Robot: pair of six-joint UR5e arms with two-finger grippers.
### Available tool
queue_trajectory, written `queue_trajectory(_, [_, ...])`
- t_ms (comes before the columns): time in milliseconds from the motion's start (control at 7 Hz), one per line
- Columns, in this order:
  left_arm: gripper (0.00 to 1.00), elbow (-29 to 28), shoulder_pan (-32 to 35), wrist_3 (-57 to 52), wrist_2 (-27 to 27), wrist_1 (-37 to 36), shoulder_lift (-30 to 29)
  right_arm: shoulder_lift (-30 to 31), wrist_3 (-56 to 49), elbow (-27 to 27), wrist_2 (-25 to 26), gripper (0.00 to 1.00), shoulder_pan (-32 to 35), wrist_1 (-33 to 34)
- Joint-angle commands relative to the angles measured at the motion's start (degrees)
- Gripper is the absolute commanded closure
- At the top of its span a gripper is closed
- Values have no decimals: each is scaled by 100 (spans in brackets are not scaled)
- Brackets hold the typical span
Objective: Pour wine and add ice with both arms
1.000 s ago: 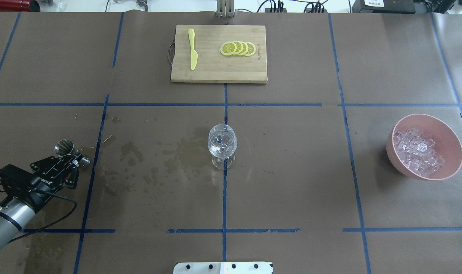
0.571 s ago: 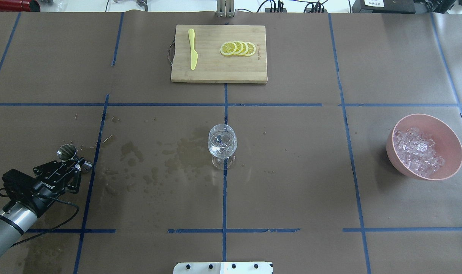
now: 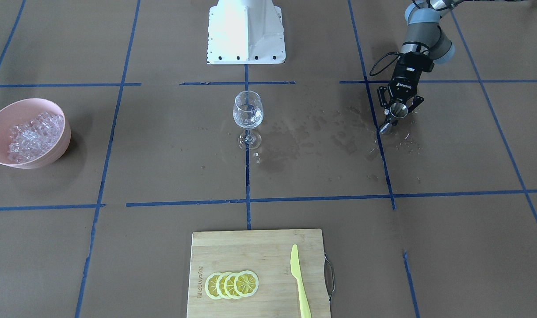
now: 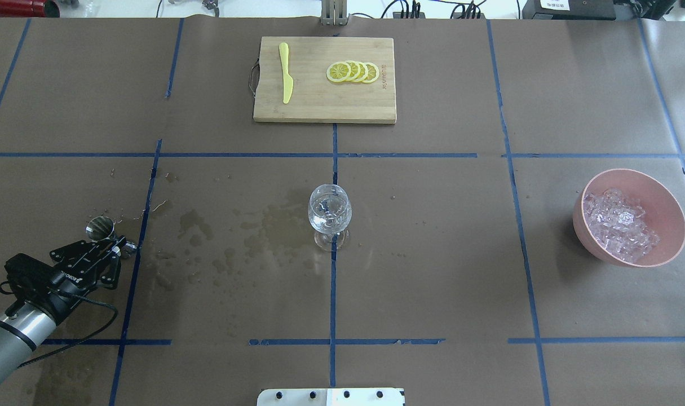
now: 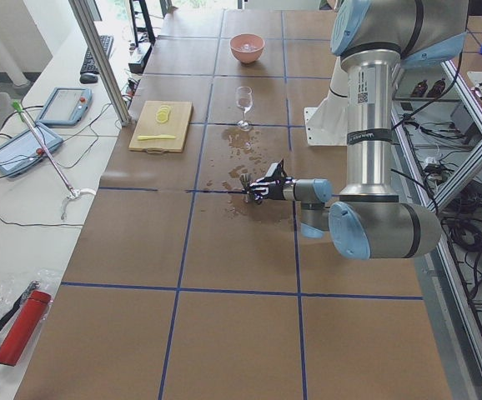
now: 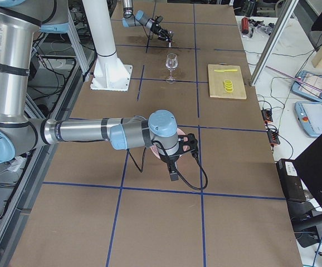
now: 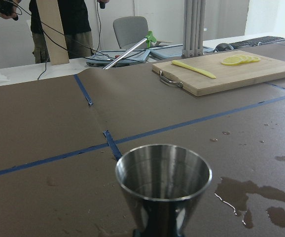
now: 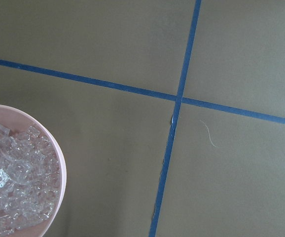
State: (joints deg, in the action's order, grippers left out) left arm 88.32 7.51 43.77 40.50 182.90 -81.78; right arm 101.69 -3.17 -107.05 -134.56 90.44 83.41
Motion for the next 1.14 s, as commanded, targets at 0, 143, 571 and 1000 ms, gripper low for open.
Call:
queue_trajectory(0, [48,1,-3,0,-7,9,4,0,0,0,0,0,0,0])
queue_trajectory(143, [35,18,5,0,-33,9,4,-9,0,0,0,0,0,0])
queue_trajectory(571, [1,97,14,-18,-400,18,13,-26,9,0,0,0,0,0])
queue_trajectory(1000, [1,456,14,-88,-902,307,5,-26,9,0,0,0,0,0])
